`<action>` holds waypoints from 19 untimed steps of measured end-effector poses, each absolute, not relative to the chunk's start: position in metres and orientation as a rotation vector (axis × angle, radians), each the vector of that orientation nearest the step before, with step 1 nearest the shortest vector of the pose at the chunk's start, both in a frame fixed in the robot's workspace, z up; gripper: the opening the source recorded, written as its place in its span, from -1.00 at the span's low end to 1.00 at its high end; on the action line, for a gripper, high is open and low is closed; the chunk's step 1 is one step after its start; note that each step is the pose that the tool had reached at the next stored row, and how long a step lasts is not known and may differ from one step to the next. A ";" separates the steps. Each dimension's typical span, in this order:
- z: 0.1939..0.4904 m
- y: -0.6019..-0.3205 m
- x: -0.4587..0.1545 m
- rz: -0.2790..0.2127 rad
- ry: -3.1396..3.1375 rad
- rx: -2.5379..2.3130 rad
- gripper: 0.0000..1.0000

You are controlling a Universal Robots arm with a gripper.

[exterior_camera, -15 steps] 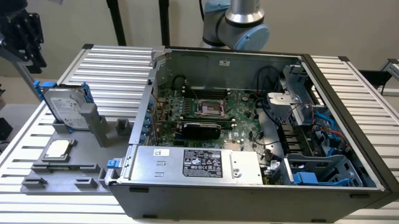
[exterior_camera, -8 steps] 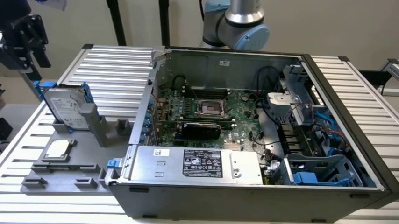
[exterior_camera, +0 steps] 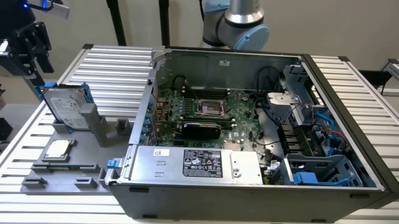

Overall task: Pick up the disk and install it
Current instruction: 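Pick up the disk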

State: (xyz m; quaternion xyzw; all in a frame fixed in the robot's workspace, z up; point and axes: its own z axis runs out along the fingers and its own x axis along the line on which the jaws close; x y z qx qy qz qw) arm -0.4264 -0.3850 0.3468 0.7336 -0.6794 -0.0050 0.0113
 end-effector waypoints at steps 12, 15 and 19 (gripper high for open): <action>0.325 -0.385 -0.426 -0.016 -2.127 2.281 0.08; 0.319 -0.385 -0.426 -0.016 -2.130 2.279 0.08; 0.312 -0.385 -0.426 -0.016 -2.132 2.277 0.08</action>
